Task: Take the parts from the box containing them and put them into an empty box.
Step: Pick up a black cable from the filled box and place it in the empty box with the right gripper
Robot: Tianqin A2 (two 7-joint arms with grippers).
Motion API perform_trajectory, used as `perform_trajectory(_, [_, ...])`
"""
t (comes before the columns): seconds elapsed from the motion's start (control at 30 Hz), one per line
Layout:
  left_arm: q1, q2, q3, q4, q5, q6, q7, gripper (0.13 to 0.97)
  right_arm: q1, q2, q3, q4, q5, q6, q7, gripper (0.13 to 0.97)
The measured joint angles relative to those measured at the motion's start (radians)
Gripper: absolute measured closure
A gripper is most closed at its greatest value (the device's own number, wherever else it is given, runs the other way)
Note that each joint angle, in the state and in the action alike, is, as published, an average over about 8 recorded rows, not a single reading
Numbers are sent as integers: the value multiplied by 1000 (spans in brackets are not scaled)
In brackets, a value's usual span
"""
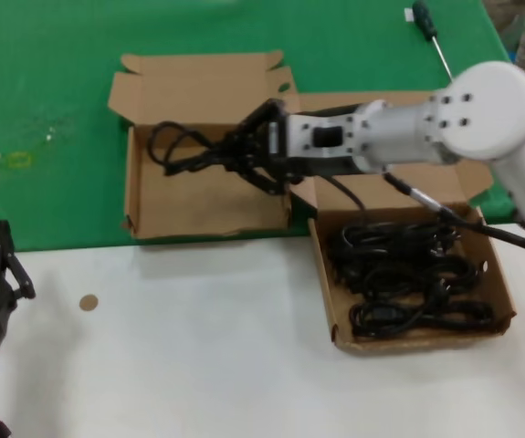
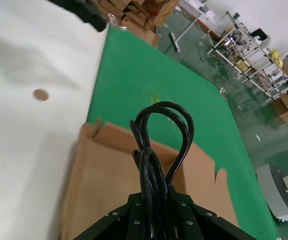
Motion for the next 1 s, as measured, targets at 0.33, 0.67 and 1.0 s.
perform_trajectory(0.33, [0, 0, 0, 0, 0, 0, 0, 945, 82, -153, -18, -237, -4, 81, -74, 880])
perform_trajectory(0.67, [0, 0, 0, 0, 0, 0, 0, 945, 119, -228, -18, -398, 12, 127, -165, 880])
perform_trajectory(1.0, [0, 0, 0, 0, 0, 0, 0, 945, 134, -246, -17, -469, 16, 153, -225, 881])
